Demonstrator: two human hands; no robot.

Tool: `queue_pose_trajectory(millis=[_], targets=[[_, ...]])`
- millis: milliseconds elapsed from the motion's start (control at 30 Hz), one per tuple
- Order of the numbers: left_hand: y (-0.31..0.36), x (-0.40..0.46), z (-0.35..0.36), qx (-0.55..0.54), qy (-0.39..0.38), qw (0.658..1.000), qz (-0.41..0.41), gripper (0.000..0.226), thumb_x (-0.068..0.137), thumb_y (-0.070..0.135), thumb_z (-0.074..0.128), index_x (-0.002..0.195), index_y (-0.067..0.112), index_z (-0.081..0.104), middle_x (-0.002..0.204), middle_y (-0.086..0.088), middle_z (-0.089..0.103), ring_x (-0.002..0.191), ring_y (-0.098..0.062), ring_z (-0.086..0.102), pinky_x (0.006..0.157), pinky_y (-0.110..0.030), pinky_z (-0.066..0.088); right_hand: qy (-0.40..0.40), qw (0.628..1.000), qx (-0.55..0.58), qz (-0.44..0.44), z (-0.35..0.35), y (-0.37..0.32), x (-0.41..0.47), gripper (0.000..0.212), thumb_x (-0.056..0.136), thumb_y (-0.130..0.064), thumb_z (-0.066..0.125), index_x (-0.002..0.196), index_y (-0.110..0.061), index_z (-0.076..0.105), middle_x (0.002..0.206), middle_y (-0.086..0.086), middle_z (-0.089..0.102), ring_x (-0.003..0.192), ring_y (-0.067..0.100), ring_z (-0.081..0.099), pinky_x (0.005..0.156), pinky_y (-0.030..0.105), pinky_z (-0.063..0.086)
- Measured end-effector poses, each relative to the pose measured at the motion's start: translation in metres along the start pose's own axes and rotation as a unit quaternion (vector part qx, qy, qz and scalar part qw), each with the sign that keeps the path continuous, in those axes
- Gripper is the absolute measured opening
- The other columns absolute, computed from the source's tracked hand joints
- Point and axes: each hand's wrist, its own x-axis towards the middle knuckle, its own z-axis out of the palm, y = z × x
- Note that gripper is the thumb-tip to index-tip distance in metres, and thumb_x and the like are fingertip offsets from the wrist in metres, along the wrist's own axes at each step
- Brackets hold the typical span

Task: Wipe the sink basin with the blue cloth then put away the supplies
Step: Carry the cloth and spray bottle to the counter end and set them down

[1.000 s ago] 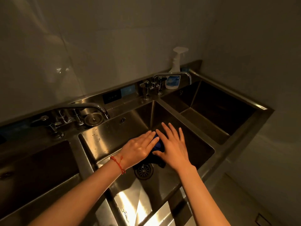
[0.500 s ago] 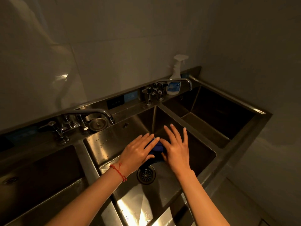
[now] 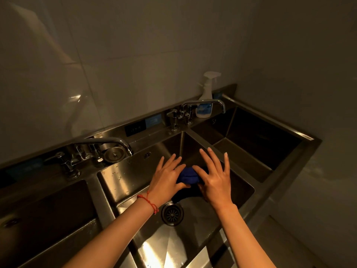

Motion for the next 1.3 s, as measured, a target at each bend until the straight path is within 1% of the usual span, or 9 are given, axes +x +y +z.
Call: queue_pose_trajectory(millis=[200, 300, 400, 500, 700, 833, 933, 1067, 1300], targets=[[0.024, 0.019, 0.004, 0.001, 0.087, 0.996, -0.024, 0.037, 0.081, 0.028, 0.070, 0.117, 0.022, 0.066, 0.149, 0.001, 0.040, 0.147, -0.016, 0.016, 0.116, -0.037, -0.013, -0.006, 1.000, 0.015, -0.009, 0.003, 0.032, 0.006, 0.044, 0.055, -0.020, 0.084, 0.096, -0.017, 0.070, 0.129, 0.018, 0.053, 0.125, 0.037, 0.041, 0.102, 0.064, 0.015], [0.048, 0.029, 0.001, 0.027, 0.112, 0.993, -0.029, 0.036, 0.061, 0.015, 0.086, 0.095, 0.016, 0.076, 0.131, -0.010, 0.060, 0.135, -0.031, 0.041, 0.113, -0.052, 0.009, -0.038, 0.999, 0.025, -0.014, 0.004, 0.054, 0.006, 0.050, 0.054, -0.020, 0.084, 0.100, -0.017, 0.068, 0.132, 0.016, 0.051, 0.128, 0.035, 0.038, 0.103, 0.063, 0.016], [0.071, 0.043, 0.002, 0.068, 0.156, 0.985, -0.024, 0.042, 0.037, 0.010, 0.094, 0.075, 0.013, 0.078, 0.111, -0.014, 0.071, 0.115, -0.039, 0.059, 0.097, -0.064, 0.031, -0.092, 0.995, 0.033, -0.008, 0.001, 0.077, 0.012, 0.055, 0.055, -0.020, 0.083, 0.106, -0.017, 0.065, 0.134, 0.015, 0.049, 0.131, 0.032, 0.035, 0.105, 0.060, 0.016], [0.091, 0.057, 0.004, 0.106, 0.171, 0.979, -0.030, 0.044, 0.033, 0.012, 0.094, 0.074, 0.011, 0.078, 0.110, -0.014, 0.071, 0.113, -0.038, 0.061, 0.094, -0.066, 0.035, -0.144, 0.989, 0.039, -0.017, -0.002, 0.100, 0.018, 0.062, 0.060, -0.028, 0.079, 0.117, -0.019, 0.058, 0.141, 0.014, 0.040, 0.137, 0.028, 0.023, 0.109, 0.052, 0.002], [0.112, 0.080, 0.010, 0.205, 0.170, 0.964, -0.005, 0.046, 0.038, 0.018, 0.096, 0.079, 0.007, 0.078, 0.112, -0.014, 0.071, 0.111, -0.037, 0.063, 0.091, -0.067, 0.038, -0.161, 0.980, 0.067, -0.094, -0.005, 0.138, 0.030, 0.071, 0.072, -0.060, 0.057, 0.133, -0.025, 0.043, 0.153, 0.006, 0.014, 0.141, 0.020, -0.004, 0.103, 0.039, -0.030], [0.117, 0.089, 0.021, 0.220, 0.215, 0.951, 0.027, 0.046, 0.045, 0.014, 0.095, 0.088, 0.006, 0.078, 0.116, -0.015, 0.069, 0.112, -0.037, 0.062, 0.110, -0.059, 0.023, -0.164, 0.976, 0.083, -0.119, -0.003, 0.150, 0.041, 0.067, 0.072, -0.058, 0.059, 0.129, -0.026, 0.046, 0.154, 0.005, 0.010, 0.140, 0.019, -0.010, 0.100, 0.037, -0.034], [0.114, 0.096, 0.024, 0.231, 0.238, 0.943, 0.037, 0.045, 0.048, 0.012, 0.094, 0.089, 0.004, 0.077, 0.117, -0.016, 0.068, 0.112, -0.038, 0.062, 0.111, -0.055, 0.014, -0.161, 0.975, 0.088, -0.124, -0.001, 0.154, 0.050, 0.056, 0.073, -0.051, 0.063, 0.122, -0.026, 0.053, 0.154, 0.005, 0.012, 0.140, 0.019, -0.009, 0.103, 0.041, -0.029], [0.107, 0.107, 0.022, 0.237, 0.234, 0.942, 0.040, 0.045, 0.050, 0.012, 0.093, 0.091, 0.006, 0.077, 0.119, -0.016, 0.067, 0.114, -0.037, 0.061, 0.110, -0.061, 0.022, -0.119, 0.981, 0.077, -0.129, 0.005, 0.156, 0.057, 0.039, 0.074, -0.037, 0.068, 0.109, -0.022, 0.062, 0.152, 0.006, 0.020, 0.140, 0.017, -0.008, 0.106, 0.042, -0.024], [0.094, 0.125, 0.011, 0.197, 0.113, 0.974, 0.016, 0.068, 0.034, 0.031, 0.095, 0.098, 0.014, 0.076, 0.117, -0.011, 0.069, 0.116, -0.033, 0.061, 0.097, -0.061, 0.035, -0.062, 0.991, 0.071, -0.092, 0.014, 0.156, 0.062, 0.034, 0.055, -0.023, 0.084, 0.085, -0.016, 0.071, 0.137, 0.013, 0.046, 0.135, 0.027, 0.024, 0.106, 0.056, 0.006]])
